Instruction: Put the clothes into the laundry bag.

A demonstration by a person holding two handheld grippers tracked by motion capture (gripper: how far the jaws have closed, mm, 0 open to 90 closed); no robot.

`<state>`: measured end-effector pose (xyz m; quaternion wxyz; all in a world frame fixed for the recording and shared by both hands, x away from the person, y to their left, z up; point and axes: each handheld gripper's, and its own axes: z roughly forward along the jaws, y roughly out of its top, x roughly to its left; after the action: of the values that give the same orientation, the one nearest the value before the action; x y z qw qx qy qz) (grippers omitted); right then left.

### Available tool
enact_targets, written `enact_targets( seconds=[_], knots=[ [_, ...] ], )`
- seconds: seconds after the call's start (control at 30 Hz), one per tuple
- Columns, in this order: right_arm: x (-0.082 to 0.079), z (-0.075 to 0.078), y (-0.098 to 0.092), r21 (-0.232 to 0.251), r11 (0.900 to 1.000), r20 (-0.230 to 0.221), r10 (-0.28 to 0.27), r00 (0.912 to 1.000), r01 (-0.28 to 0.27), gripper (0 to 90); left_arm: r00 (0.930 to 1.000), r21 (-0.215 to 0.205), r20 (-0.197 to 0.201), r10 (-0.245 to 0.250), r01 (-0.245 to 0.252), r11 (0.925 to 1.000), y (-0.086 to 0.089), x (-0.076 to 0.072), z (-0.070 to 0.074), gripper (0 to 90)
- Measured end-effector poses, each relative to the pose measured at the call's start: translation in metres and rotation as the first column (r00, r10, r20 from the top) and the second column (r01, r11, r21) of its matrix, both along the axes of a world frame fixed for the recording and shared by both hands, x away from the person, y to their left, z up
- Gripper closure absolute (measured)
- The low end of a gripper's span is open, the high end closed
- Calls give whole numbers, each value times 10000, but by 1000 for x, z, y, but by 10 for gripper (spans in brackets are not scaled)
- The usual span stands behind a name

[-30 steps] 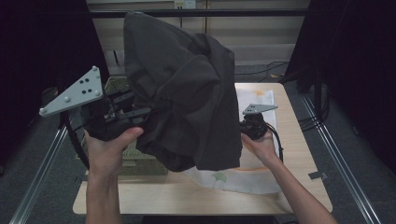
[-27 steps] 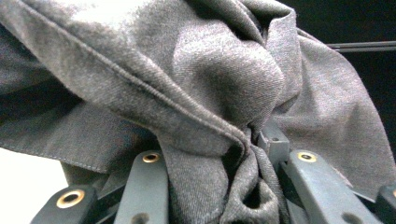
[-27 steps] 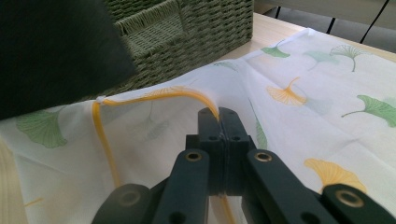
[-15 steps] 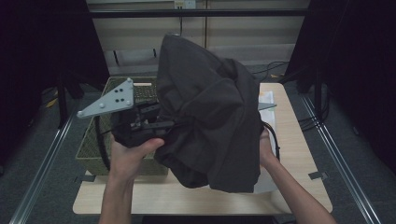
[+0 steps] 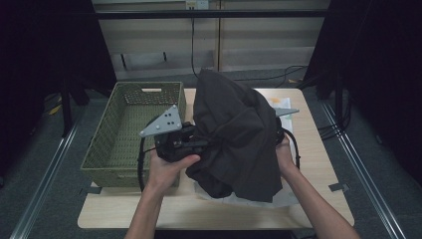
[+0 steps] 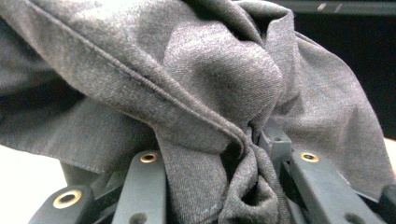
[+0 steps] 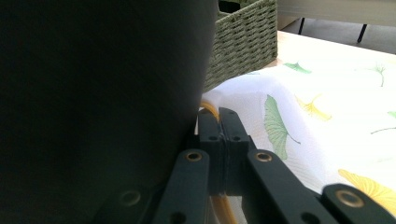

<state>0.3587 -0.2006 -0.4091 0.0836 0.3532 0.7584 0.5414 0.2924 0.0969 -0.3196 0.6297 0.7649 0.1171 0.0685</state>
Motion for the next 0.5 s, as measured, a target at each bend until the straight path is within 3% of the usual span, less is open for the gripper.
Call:
enact_targets(
  seconds=[0.07,0.27,0.43,0.5],
  knots=[
    [0,-1,1,59,10000,-150,-6,9999,7,900,9997,334,-158,165,-159,9993,-5,2,-11,623],
    [0,-8,1,-204,9997,-347,110,9993,-117,900,9989,709,-329,325,-302,9970,-15,7,-40,615],
    [2,-12,-1,-119,9999,-470,13,9989,-19,900,9994,651,-297,187,-167,9977,-21,5,-40,615],
    [2,-10,-2,-74,10000,-417,45,9991,-48,900,9998,974,-89,150,-141,9951,-25,1,-41,618]
  ],
)
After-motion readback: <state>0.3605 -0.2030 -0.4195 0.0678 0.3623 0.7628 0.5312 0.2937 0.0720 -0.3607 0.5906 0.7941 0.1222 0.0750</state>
